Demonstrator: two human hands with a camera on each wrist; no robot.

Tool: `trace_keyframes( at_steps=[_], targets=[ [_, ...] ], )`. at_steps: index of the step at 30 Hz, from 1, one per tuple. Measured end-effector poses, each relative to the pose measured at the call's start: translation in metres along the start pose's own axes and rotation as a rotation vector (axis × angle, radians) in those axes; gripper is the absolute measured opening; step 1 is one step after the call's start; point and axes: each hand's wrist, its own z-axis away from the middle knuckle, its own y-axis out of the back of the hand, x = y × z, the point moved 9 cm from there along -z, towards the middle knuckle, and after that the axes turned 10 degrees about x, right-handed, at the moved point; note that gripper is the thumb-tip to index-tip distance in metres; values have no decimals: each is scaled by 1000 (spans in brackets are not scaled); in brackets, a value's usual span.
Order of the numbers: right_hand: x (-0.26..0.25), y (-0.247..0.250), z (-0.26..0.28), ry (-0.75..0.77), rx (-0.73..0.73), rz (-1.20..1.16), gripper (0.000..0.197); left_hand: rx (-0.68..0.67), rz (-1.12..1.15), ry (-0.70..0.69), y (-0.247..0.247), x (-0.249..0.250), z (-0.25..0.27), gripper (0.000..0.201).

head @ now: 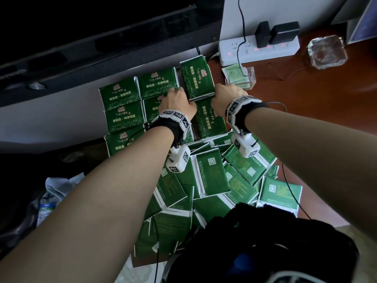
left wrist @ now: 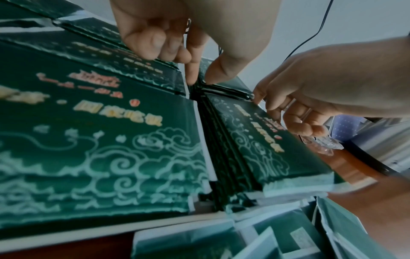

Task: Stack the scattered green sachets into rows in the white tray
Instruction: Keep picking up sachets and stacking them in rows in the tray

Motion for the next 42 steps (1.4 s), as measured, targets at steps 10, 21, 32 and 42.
trace_keyframes(
  at_steps=[10, 21, 32, 42],
  targets=[
    [3, 7, 2, 17, -13, 26, 23, -44, -39, -21, 4, -1, 4, 28],
    [76, 25, 71, -85, -40, -39, 17, -36, -13, -152, 29, 27, 95, 19],
    [153, -7, 218, -136, -72, 28, 21, -104, -76, -108, 8, 20, 248, 27],
    [166, -18, 245, -30, -25, 53, 24, -73, -82, -45, -11, 20, 290, 53]
  ],
)
